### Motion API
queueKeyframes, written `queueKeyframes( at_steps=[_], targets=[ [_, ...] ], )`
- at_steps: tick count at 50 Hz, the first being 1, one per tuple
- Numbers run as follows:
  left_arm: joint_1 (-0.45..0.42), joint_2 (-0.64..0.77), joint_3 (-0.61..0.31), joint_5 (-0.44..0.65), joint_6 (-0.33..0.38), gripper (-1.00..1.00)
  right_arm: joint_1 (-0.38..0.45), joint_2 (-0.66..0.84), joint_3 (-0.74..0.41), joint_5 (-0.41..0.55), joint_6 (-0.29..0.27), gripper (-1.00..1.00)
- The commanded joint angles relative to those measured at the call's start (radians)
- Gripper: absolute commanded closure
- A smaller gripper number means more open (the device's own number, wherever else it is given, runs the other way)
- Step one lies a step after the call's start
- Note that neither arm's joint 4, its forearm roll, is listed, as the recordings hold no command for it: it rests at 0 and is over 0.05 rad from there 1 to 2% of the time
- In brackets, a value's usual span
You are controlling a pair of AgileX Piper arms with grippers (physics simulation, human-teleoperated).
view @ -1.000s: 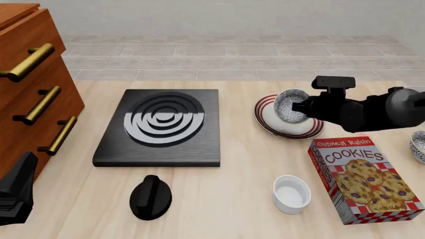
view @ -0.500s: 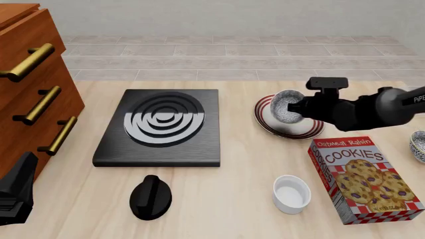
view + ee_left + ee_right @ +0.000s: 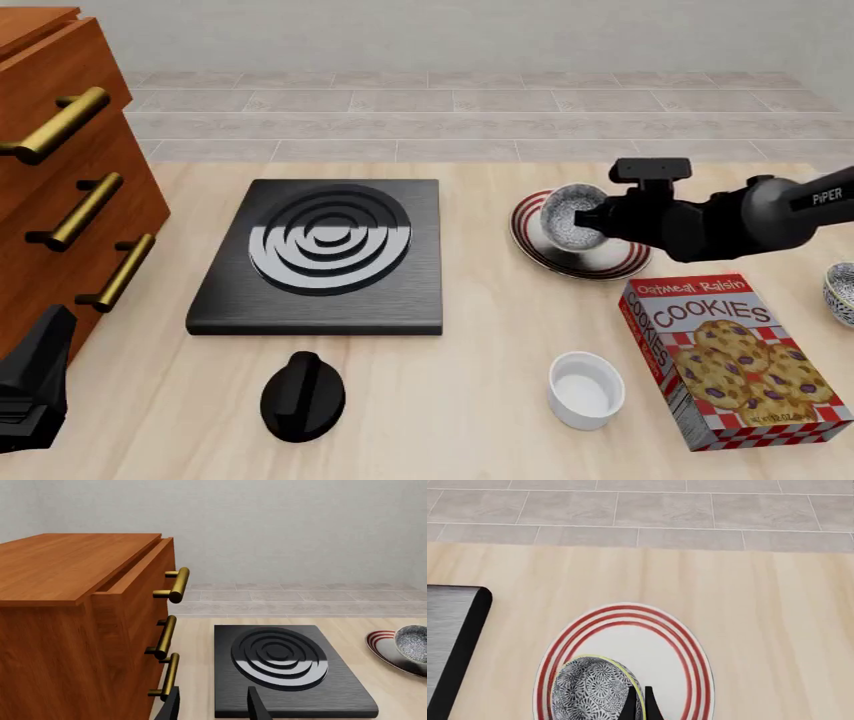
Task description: Pick the akita bowl next to the ramekin and place it on the plate.
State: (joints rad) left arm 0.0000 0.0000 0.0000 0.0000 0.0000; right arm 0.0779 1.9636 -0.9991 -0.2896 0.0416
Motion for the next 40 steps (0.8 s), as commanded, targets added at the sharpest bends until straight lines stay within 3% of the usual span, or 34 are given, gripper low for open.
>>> queueKeyframes(
  at_steps=[1, 36, 37, 40],
  targets=[
    [0.0, 0.0, 0.0, 0.0, 0.0, -1.0, -0.005, 0.018, -0.02, -0.001, -0.01, 1.0],
    [0.0, 0.0, 0.0, 0.0, 0.0, -1.0, -0.01, 0.059, -0.029, -0.017, -0.023, 1.0],
    [0.0, 0.0, 0.0, 0.0, 0.0, -1.0, -0.009, 0.059, -0.028, -0.017, -0.024, -1.0],
    [0.0, 0.0, 0.0, 0.0, 0.0, -1.0, -0.007, 0.056, -0.028, -0.017, -0.027, -1.0]
  ],
)
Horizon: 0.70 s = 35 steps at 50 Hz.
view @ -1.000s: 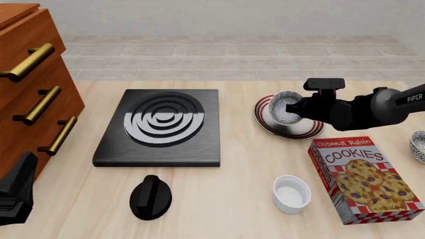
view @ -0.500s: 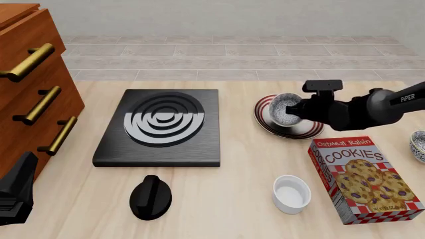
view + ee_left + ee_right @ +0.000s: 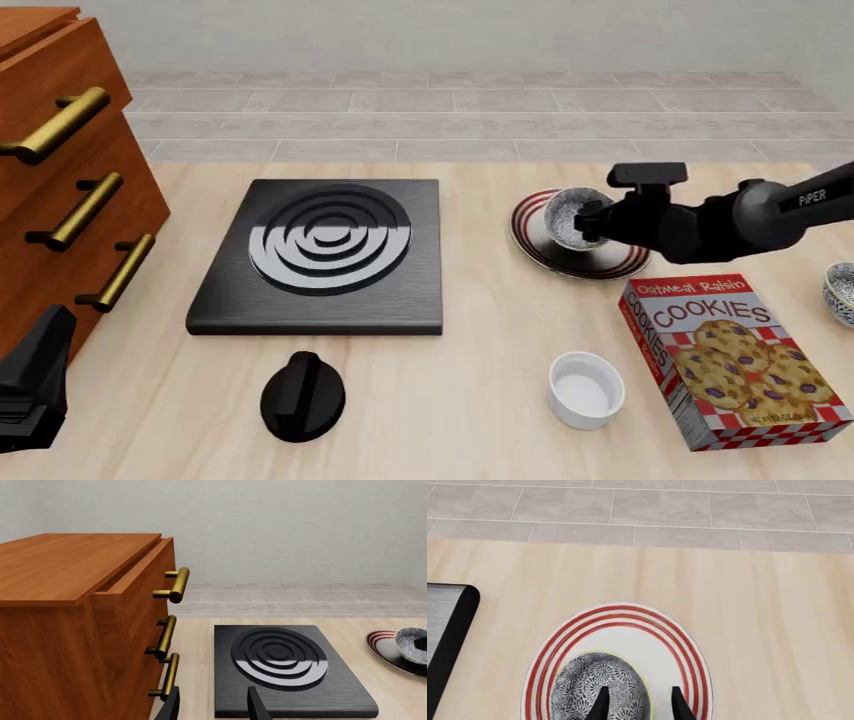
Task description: Pick the akita bowl next to the ramekin and place it on the plate.
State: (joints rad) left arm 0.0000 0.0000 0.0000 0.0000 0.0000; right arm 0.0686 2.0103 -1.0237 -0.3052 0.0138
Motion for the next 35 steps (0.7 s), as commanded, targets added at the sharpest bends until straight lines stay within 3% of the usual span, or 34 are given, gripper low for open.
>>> queueKeyframes(
  at_steps=[1, 35],
  targets=[
    [0.0, 0.0, 0.0, 0.0, 0.0, -1.0, 0.004, 0.007, -0.004, -0.001, 0.002, -1.0],
    [0.0, 0.0, 0.0, 0.0, 0.0, -1.0, 0.004, -0.054, -0.025, 0.04, -0.001, -1.0]
  ],
)
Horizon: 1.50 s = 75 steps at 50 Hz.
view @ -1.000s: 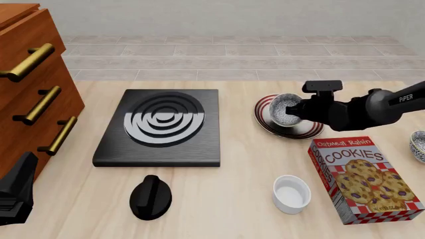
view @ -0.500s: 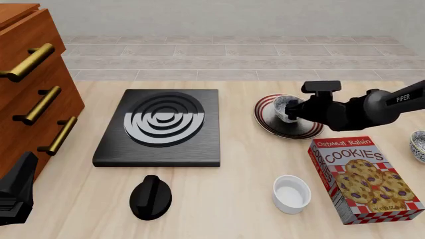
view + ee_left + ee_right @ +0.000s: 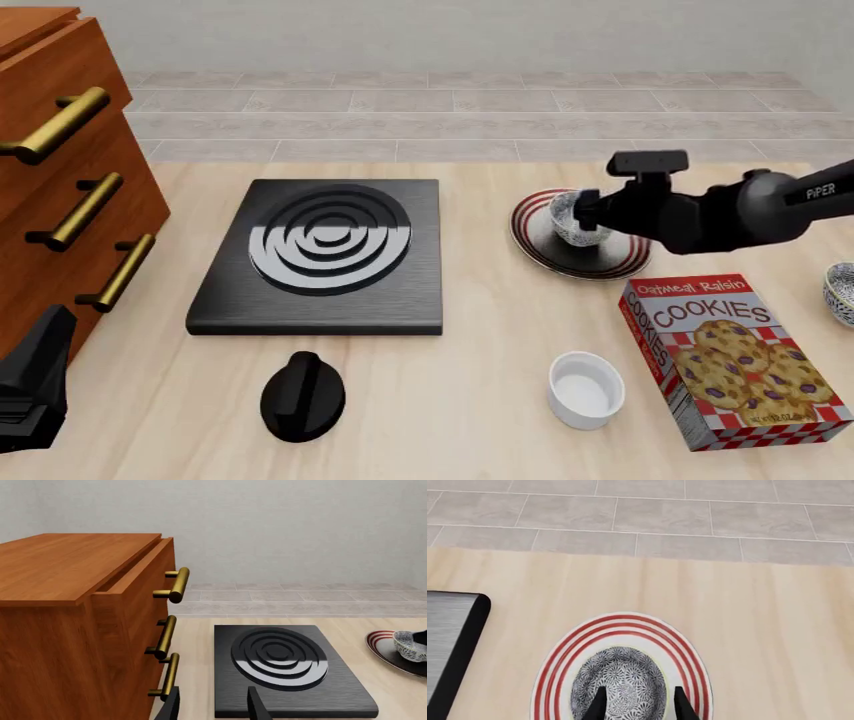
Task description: Pick the akita bowl next to the ramekin and place it on the plate.
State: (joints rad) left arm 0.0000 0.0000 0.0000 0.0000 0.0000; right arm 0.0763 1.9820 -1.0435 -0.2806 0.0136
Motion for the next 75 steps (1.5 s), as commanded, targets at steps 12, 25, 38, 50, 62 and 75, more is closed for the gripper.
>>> queueKeyframes(
  at_steps=[12, 25, 38, 50, 62, 75],
  targets=[
    [0.0, 0.0, 0.0, 0.0, 0.0, -1.0, 0.0, -0.059, 0.009, 0.022, 0.0, -1.0],
    [0.0, 0.0, 0.0, 0.0, 0.0, -1.0, -0.01, -0.111, 0.026, 0.033, -0.003, -1.0],
    [0.0, 0.0, 0.0, 0.0, 0.0, -1.0, -0.015, -0.171, 0.038, 0.052, 0.009, -1.0],
    [0.0, 0.0, 0.0, 0.0, 0.0, -1.0, -0.015, -0.239, 0.074, 0.058, 0.022, -1.0],
    [0.0, 0.0, 0.0, 0.0, 0.0, -1.0, -0.011, -0.287, 0.093, 0.064, 0.034, -1.0],
    [0.0, 0.0, 0.0, 0.0, 0.0, -1.0, -0.005, -0.339, 0.119, 0.071, 0.049, -1.0]
  ],
)
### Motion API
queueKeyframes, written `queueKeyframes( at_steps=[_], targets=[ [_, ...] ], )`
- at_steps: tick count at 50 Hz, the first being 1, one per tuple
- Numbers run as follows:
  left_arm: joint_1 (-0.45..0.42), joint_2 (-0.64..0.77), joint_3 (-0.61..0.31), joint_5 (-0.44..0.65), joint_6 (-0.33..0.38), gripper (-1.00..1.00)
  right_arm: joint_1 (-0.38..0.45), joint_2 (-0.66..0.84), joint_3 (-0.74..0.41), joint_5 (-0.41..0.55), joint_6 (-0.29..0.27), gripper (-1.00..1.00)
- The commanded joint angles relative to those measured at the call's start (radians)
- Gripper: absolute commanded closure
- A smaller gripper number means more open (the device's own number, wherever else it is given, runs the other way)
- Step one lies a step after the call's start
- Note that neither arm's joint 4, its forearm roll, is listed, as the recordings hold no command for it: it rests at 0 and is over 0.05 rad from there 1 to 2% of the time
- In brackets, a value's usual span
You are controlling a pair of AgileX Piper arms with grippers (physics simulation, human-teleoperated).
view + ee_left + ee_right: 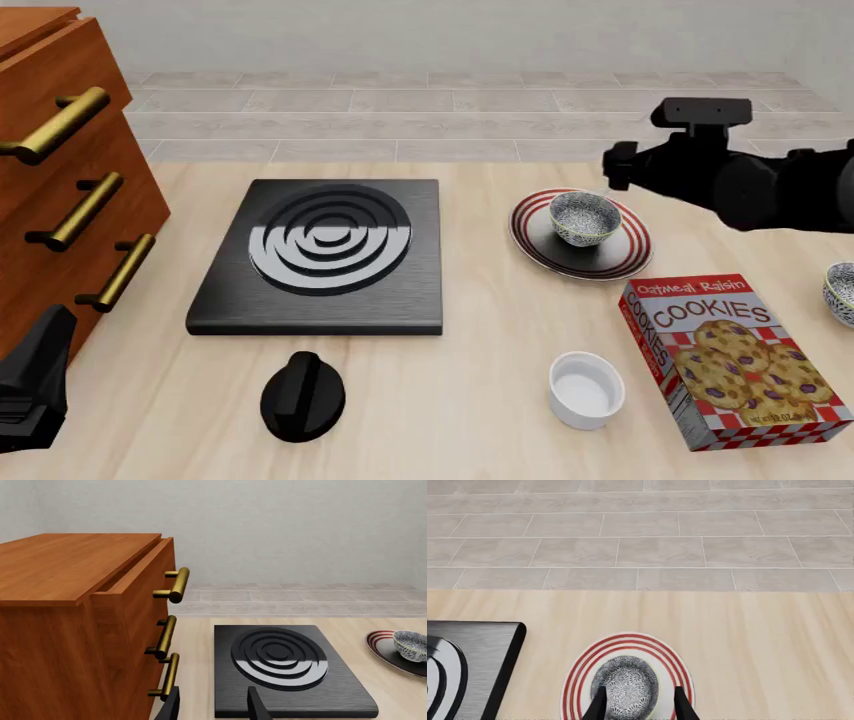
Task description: Pick the akita bowl next to the ramekin and place it on the plate.
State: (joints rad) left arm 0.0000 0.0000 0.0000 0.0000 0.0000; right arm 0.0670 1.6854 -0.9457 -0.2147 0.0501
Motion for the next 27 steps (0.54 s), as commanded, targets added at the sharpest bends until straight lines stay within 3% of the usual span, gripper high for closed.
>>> queueKeyframes(
  at_steps=[1, 27],
  targets=[
    [0.0, 0.0, 0.0, 0.0, 0.0, -1.0, 0.007, -0.048, 0.023, 0.006, 0.014, -1.0],
    [0.0, 0.0, 0.0, 0.0, 0.0, -1.0, 0.005, -0.127, 0.044, 0.033, 0.03, -1.0]
  ],
)
